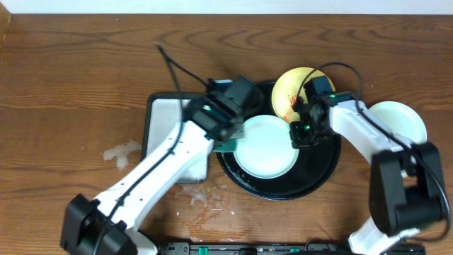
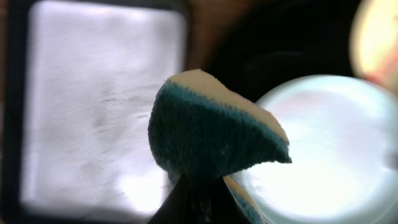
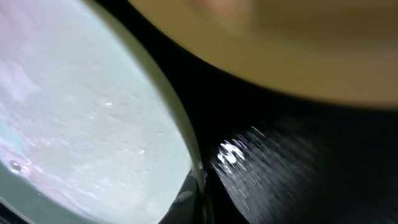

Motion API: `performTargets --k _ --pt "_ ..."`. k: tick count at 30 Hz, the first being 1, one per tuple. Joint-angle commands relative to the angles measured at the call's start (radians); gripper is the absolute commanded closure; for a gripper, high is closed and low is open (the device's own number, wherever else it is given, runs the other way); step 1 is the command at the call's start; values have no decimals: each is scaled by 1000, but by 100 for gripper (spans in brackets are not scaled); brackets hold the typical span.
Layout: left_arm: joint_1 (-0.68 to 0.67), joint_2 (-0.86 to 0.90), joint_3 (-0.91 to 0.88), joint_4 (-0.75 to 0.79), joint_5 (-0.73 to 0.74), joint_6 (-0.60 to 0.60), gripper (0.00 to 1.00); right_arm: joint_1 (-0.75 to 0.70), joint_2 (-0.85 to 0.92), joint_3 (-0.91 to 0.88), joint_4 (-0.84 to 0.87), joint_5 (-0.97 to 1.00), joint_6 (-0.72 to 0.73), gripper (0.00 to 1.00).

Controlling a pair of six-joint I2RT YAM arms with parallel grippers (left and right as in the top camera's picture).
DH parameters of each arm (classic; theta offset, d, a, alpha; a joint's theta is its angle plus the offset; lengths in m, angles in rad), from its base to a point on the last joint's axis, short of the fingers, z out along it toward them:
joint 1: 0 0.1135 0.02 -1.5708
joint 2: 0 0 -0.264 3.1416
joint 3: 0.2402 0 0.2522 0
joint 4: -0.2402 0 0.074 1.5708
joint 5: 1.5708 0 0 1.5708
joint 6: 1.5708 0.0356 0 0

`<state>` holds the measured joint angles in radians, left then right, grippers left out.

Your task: Clean dirty plates on tray and stack at the side

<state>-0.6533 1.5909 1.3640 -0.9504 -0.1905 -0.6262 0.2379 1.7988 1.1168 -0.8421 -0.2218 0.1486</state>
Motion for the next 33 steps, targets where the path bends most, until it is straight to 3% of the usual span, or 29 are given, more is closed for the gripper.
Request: performTargets --k 1,6,14,16,22,30,33 --pt "107 3 -27 -48 -26 57 92 31 -142 1 -21 164 5 99" --pt "244 3 -137 -26 -16 80 92 101 -269 1 -79 350 40 99" --pt "393 3 -243 66 156 209 92 297 -466 1 -130 730 87 99" --pt "409 -4 -240 66 194 241 85 345 -503 1 -130 801 87 99" --pt "431 -67 -240 59 252 268 47 497 -552 1 -134 1012 65 99" --pt "431 -254 -240 23 251 271 36 673 -550 1 -151 1287 56 99" --pt "431 -335 -240 -9 251 271 27 721 -550 1 -160 1392 56 99"
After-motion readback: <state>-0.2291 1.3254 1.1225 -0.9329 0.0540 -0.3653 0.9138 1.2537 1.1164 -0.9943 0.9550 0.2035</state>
